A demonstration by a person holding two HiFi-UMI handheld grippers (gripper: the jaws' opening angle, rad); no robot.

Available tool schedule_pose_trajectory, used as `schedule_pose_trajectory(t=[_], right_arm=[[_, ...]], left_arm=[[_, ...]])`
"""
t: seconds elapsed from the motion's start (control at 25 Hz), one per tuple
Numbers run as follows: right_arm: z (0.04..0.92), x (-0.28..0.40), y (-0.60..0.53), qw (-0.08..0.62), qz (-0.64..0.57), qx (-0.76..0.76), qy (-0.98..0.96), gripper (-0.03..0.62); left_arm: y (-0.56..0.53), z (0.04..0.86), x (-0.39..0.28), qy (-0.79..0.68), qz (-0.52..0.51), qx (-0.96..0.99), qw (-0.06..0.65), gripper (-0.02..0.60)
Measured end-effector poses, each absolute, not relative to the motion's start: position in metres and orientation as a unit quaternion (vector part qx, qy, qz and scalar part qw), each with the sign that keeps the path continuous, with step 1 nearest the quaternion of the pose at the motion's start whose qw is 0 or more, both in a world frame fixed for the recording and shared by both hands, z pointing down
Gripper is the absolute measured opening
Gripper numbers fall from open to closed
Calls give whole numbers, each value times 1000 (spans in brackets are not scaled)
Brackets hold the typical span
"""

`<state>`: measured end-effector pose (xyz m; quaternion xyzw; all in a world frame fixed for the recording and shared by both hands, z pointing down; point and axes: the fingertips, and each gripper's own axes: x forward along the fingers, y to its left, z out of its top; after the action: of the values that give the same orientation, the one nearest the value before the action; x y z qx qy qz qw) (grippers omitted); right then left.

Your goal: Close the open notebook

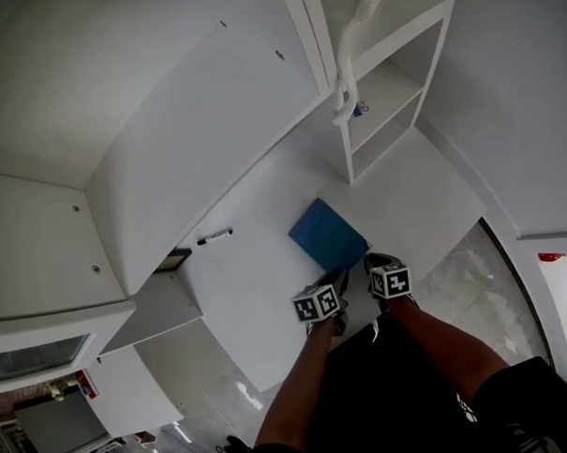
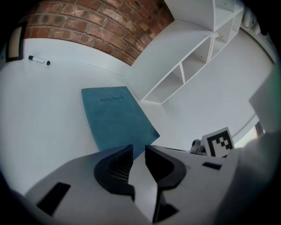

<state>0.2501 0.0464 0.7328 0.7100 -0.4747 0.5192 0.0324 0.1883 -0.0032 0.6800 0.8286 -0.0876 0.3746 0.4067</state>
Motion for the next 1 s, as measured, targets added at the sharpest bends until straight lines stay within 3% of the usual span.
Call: schedule_pose_trajectory(t=[0.44,0.56,0.84,1.0], right_arm=[[710,270,50,80,480,717,-499,31],[691,265,59,73,473,720,-503,19],[606,235,57,74,420,715,-553,0],[544,221,46,98,348,725,-585,0]], left_arm=[[-4,683,183,-89,365,830,413,64],[-5,654,173,-94,325,850,403,64],[-21,568,112,-131,200,856,458,44],[-38,511,61,-159,162,886,405,32]])
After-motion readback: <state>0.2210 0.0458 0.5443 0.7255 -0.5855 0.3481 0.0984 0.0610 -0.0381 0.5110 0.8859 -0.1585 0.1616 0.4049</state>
